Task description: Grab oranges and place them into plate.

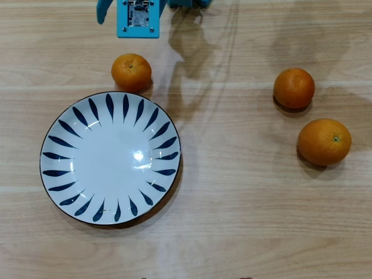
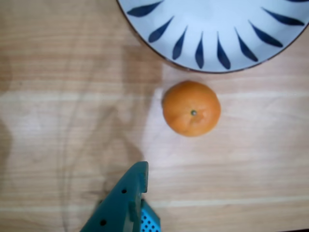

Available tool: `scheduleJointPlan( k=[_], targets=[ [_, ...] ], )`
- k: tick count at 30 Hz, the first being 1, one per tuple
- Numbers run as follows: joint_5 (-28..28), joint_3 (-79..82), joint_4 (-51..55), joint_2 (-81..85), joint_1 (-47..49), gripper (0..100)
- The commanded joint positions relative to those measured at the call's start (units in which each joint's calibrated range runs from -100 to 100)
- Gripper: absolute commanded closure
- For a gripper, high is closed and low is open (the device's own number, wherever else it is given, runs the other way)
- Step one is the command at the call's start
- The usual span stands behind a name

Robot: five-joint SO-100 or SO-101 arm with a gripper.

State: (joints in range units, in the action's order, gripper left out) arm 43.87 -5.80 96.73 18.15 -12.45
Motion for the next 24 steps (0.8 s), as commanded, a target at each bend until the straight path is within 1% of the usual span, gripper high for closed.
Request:
scheduleJointPlan(
  k=[1, 4, 7, 8, 12, 13, 14, 19, 24],
  targets=[
    [0.41, 0.23, 0.18, -0.07, 1.32, 61],
    [0.51, 2.13, -0.34, -0.49, 0.92, 61],
    [0.72, 8.20, -0.85, -0.49, -0.21, 61],
    [1.61, 10.64, -1.80, -0.49, -0.37, 61],
    [2.86, 20.06, -9.53, -0.40, -0.37, 61],
    [2.86, 23.77, -14.17, -0.40, 0.03, 61],
    [2.91, 25.22, -16.07, -0.40, 0.11, 61],
    [2.97, 30.38, -21.14, -0.83, -0.45, 61],
    [2.86, 33.28, -27.24, -5.73, -0.45, 61]
  ],
)
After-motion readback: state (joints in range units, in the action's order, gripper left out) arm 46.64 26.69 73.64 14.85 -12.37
